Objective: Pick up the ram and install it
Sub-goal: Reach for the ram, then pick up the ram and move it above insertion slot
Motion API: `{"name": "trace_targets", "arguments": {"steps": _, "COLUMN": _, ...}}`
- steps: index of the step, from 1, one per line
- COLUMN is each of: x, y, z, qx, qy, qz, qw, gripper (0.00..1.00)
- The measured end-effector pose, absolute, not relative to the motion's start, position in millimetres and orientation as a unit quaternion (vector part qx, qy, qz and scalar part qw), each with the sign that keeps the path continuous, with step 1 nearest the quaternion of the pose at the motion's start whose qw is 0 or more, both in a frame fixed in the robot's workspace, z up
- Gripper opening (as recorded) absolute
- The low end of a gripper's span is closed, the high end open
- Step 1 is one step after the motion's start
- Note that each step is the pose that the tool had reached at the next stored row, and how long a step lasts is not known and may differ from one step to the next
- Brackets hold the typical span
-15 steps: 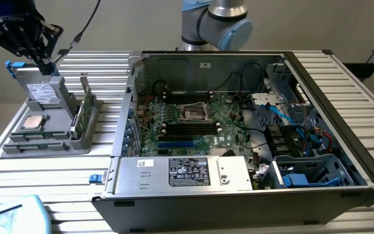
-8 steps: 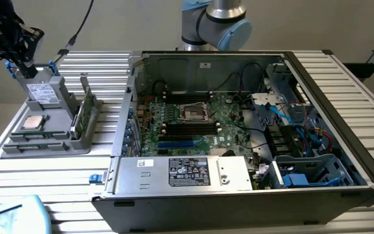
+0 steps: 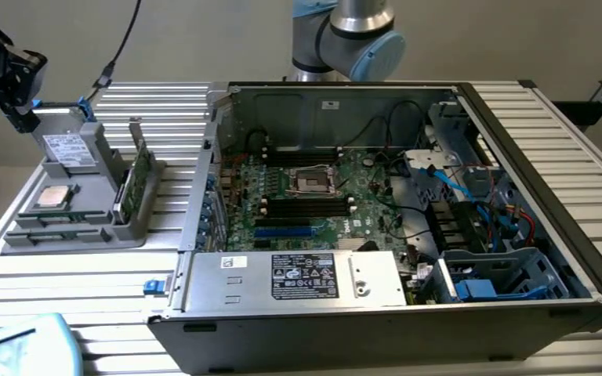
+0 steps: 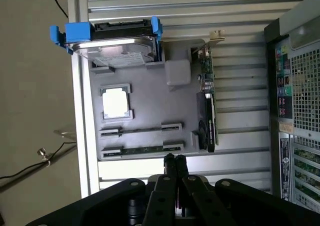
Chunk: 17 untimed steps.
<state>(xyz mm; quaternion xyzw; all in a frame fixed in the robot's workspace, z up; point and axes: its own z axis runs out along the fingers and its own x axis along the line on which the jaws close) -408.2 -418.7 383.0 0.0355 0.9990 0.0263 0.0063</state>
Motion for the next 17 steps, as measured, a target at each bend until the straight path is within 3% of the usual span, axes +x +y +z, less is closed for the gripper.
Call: {"name": "trace_targets", "arguments": {"steps": 17, "x": -410.1, "y": -418.7, "z": 382.3, "qx": 0.031, "qy": 0.999, "qz": 0.026, "qw": 0.006, "gripper": 0.1}}
